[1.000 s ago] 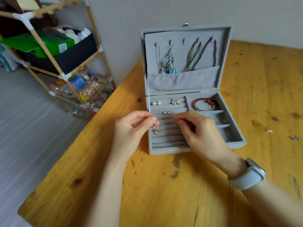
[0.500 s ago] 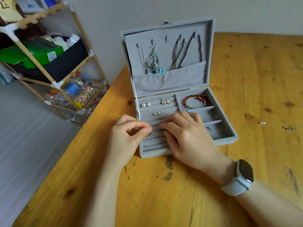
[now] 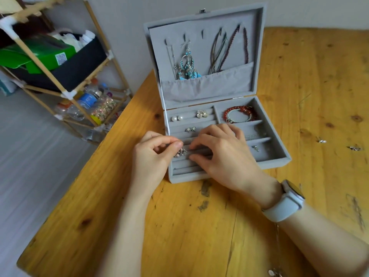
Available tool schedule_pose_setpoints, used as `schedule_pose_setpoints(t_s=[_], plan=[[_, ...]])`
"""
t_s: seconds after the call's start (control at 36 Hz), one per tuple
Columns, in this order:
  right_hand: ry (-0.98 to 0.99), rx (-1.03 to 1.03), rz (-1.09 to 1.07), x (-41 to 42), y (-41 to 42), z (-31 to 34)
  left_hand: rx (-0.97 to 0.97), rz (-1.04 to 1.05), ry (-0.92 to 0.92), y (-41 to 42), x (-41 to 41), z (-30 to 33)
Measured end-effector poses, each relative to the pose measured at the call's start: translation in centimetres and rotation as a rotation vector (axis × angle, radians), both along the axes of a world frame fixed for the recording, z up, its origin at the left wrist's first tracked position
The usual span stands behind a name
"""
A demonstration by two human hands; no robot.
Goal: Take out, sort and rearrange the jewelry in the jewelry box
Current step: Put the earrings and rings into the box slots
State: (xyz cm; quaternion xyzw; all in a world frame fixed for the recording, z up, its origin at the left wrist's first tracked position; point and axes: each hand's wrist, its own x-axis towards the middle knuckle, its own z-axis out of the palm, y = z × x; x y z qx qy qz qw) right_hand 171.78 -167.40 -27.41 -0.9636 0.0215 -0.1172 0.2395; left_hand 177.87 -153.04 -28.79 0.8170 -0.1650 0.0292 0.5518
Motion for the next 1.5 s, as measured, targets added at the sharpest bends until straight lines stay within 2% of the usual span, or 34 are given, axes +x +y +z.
schedule_pose_setpoints(t_s=[0.33, 0.47, 0.58, 0.72, 0.92, 1.22, 1.36, 1.5], plan=[[-0.052, -0.032, -0.044, 0.6, 1.4, -0.1, -0.015, 0.008, 0.018, -0.1, 0.0, -0.1], [-0.081, 0.044, -0.023, 0.3, 1.1, -0.1, -0.024, -0.023, 0.027, -0.2, -0.2, 0.0], [-0.065, 0.016, 0.021, 0.2, 0.9, -0.2, -0.018, -0.019, 0.015, -0.2, -0.1, -0.1], [-0.096, 0.053, -0.043, 0.2, 0.9, -0.4, -0.018, -0.015, 0.012, -0.1, -0.1, -0.2], [-0.127, -0.016, -0.042, 0.2, 1.0, -0.8, 0.007, 0.028, -0.011, -0.3, 0.0, -0.6], [-0.196, -0.092, -0.017, 0.1, 0.7, -1.2, 0.195, 0.014, -0.29, 0.5, 0.0, -0.8], [-0.123, -0.094, 0.089, 0.0, 0.0, -1.4, 0.198, -0.002, -0.323, 0.8, -0.2, -0.5], [-0.135, -0.107, 0.114, -0.2, -0.4, -1.5, 0.276, -0.019, -0.348, 0.8, -0.1, -0.7]])
